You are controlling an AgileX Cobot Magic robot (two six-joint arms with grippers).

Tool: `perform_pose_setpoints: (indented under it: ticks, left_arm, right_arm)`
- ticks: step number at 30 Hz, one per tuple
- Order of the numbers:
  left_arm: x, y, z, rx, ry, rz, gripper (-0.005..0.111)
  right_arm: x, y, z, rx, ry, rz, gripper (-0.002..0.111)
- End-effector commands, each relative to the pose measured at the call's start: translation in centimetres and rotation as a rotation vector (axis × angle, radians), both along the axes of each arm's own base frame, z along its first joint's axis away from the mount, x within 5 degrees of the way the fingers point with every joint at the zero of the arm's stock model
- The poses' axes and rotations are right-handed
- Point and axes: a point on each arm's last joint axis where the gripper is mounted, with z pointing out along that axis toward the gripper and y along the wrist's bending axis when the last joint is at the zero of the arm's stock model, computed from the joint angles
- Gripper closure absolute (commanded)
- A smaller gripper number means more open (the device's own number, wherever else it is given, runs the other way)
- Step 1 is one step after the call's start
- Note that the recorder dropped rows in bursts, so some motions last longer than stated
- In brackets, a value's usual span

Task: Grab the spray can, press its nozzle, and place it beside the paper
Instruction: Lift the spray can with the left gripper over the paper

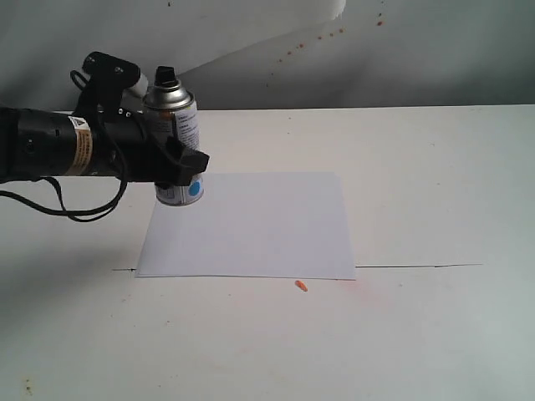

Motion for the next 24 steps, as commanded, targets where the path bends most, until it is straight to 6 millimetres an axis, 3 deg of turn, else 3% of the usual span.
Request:
perform_pose_setpoints:
  ticks: [1,8,16,19,24]
  left_arm:
    - [0.0,-0.4,0.9,-0.065,0.006,0.018,0.107]
    - [0.0,-0.6,1.3,-0.135,0.022,0.025,0.107]
    - [1.4,-0.7,1.9,-0.178,-0.190,0.033,0.107]
    - [2.2,-0.3,1.2,-0.102,-0.263,0.072,0.107]
    - [2.8,1.1,-0.8,0.247,-0.337,0.043,0.107]
  right_arm:
    - [0.0,-0.1,0.0,-0.015,-0.008,-0.008,0.108]
    - [0.0,-0.1,0.0,-0.015,-0.008,-0.008,0.108]
    - [0.0,-0.1,0.0,-0.015,-0.008,-0.008,0.108]
    - [0.0,-0.1,0.0,-0.015,-0.008,-0.008,0.108]
    - [0.0,-0.1,0.0,-0.015,-0.008,-0.008,0.108]
